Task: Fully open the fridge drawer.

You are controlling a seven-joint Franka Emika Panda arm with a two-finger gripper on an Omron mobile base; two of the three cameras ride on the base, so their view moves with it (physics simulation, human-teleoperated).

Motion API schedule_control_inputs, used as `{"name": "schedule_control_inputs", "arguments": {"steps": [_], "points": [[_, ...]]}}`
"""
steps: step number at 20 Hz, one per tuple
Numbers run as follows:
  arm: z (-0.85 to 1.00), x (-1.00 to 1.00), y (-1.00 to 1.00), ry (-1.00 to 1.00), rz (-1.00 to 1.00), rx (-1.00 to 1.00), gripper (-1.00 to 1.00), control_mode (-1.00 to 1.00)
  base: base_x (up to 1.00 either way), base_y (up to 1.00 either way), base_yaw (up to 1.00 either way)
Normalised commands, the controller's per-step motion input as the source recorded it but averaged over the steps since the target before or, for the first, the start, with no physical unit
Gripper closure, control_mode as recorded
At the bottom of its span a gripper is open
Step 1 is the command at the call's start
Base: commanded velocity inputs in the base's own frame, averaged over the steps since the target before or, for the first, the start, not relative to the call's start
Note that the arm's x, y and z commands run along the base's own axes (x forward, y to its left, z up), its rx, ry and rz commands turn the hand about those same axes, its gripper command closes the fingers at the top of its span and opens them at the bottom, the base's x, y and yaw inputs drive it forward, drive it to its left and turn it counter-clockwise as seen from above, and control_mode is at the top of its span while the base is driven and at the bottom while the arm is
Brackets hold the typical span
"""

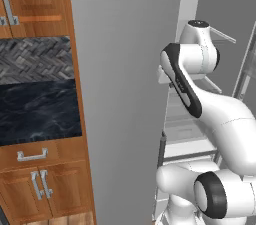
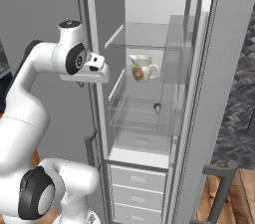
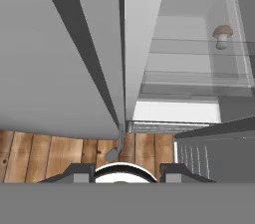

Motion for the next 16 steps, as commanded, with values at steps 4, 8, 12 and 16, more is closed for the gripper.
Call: {"name": "schedule_control_inputs", "arguments": {"steps": [4,8,12,16], "points": [[0.00,0.00,0.00,0.00,0.00,0.00,-1.00,-1.00,0.00,0.00,0.00],[-0.04,-0.15,0.00,0.01,0.00,0.00,-1.00,-1.00,0.00,0.00,0.00],[-0.13,-0.26,-0.03,0.05,0.00,0.00,-1.00,-1.00,0.00,0.00,0.00],[0.00,0.00,0.00,0.00,0.00,0.00,-1.00,1.00,-0.46,-0.22,0.00]]}}
